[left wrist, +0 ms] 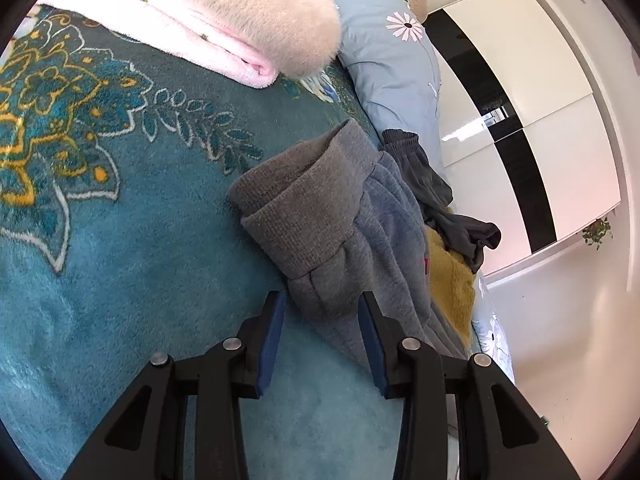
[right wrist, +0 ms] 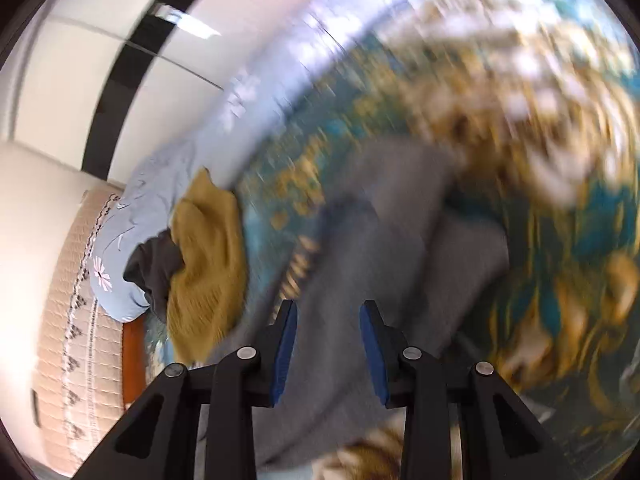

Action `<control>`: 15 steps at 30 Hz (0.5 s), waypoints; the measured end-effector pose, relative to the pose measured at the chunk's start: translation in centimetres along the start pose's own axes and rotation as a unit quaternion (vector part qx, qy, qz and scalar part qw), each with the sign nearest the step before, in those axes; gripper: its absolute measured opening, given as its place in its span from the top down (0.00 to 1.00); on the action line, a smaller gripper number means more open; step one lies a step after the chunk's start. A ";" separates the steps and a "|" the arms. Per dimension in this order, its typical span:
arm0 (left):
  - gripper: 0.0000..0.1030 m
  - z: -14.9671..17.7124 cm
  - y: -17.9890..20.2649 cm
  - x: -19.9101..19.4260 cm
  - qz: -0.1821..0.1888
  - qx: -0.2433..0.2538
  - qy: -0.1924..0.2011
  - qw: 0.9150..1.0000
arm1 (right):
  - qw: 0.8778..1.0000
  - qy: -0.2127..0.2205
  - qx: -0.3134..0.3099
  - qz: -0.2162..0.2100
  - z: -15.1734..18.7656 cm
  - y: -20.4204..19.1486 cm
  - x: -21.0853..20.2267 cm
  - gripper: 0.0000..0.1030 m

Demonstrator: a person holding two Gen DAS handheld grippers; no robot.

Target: Fold clothes

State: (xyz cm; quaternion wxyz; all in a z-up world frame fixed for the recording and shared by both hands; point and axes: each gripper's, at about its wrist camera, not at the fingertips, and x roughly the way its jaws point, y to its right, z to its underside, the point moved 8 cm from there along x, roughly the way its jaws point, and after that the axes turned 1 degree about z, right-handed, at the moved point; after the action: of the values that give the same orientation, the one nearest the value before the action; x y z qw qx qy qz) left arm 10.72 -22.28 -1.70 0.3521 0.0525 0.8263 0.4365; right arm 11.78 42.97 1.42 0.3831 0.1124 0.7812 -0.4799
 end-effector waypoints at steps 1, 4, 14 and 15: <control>0.62 0.0 -0.2 -0.1 0.000 -0.002 0.002 1.000 | 1.000 -0.003 0.009 -0.003 0.2 0.4 0.5 0.65; 0.62 0.0 -0.6 -0.4 0.007 -0.009 0.009 1.000 | 0.999 0.001 0.034 -0.001 -0.1 1.4 2.1 0.65; 0.62 0.1 -0.8 -0.5 0.005 -0.010 0.016 1.000 | 0.997 0.032 0.057 0.033 -1.0 2.3 1.2 0.66; 0.62 0.1 -0.8 -0.5 0.004 -0.009 0.016 1.000 | 0.997 0.038 0.052 0.040 -1.0 2.4 0.8 0.66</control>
State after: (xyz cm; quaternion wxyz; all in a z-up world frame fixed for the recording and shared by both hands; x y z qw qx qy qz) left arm 11.30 -22.90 -2.05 0.3379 0.0460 0.8277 0.4457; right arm 12.08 44.85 -0.48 0.3656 0.1820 0.7641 -0.4995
